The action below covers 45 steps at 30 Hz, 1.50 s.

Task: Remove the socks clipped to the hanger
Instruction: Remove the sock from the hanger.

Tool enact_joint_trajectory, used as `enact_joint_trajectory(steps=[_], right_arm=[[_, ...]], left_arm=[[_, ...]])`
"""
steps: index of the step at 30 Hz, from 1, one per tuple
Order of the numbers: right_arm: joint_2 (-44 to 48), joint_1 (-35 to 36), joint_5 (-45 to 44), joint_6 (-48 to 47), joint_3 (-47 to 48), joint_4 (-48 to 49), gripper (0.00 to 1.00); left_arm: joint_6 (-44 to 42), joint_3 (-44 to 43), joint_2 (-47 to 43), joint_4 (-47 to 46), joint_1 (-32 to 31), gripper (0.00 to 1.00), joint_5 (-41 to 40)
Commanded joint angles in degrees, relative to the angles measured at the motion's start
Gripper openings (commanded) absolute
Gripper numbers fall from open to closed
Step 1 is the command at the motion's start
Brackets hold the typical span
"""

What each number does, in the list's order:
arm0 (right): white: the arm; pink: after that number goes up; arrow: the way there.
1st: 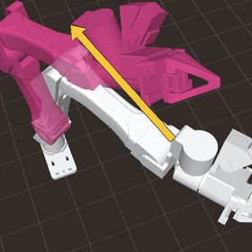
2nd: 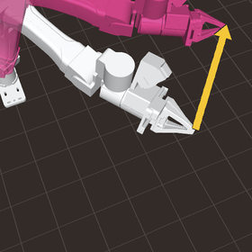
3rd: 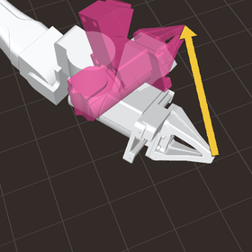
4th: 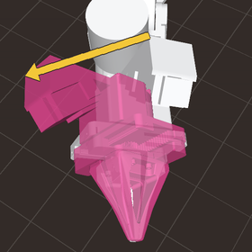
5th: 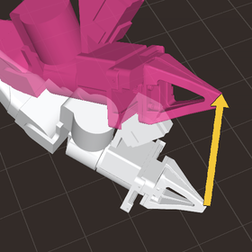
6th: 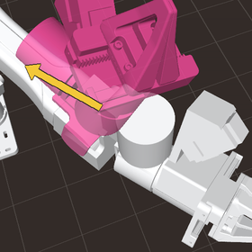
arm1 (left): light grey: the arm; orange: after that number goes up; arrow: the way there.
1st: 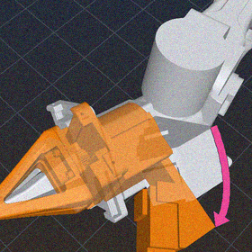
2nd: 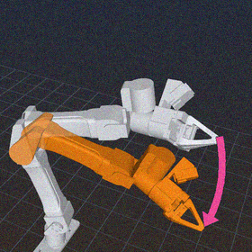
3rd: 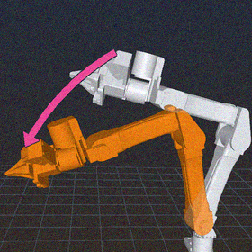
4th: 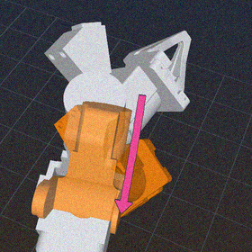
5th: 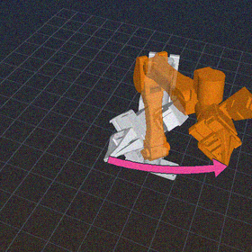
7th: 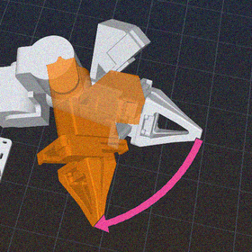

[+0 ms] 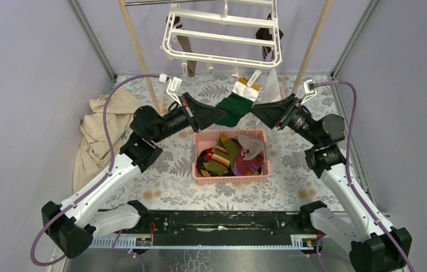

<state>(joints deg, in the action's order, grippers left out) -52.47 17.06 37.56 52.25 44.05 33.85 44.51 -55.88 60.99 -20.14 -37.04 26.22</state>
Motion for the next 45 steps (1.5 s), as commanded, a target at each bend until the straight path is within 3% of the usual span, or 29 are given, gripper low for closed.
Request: enact_joint_trajectory(steps=[1, 7, 17, 32, 38, 45], right_arm=[[0.01, -1.26, -1.53, -2.46, 2.97, 3.67, 0.66], [-1.35, -1.49, -4.26, -4.16, 5.88, 2.85, 0.78], [-4.98, -1.50, -12.10, -4.38, 9.79, 6.16, 0.78], [-9.97, -1.42, -13.84, -3.70, 13.32, 8.37, 0.72], [-11.21, -1.33, -13.77, -2.45, 14.03, 10.73, 0.61], [-11.87, -0.64, -14.07, -2.13, 14.48, 11.40, 0.58]], left_arm=[[1.02, -3.57, -1.46, 2.55, 0.84, 0.00, 1.63], [1.28, -4.52, -1.53, 3.74, 1.35, 0.00, 2.63], [1.63, -4.72, -1.28, 3.89, 1.64, 0.00, 3.11], [3.39, -6.08, 0.04, 2.48, 1.57, 0.00, 5.06], [3.77, -5.53, 0.58, 1.84, 1.64, 0.00, 5.41], [3.91, -5.55, 1.66, 1.45, 1.62, 0.00, 5.81]])
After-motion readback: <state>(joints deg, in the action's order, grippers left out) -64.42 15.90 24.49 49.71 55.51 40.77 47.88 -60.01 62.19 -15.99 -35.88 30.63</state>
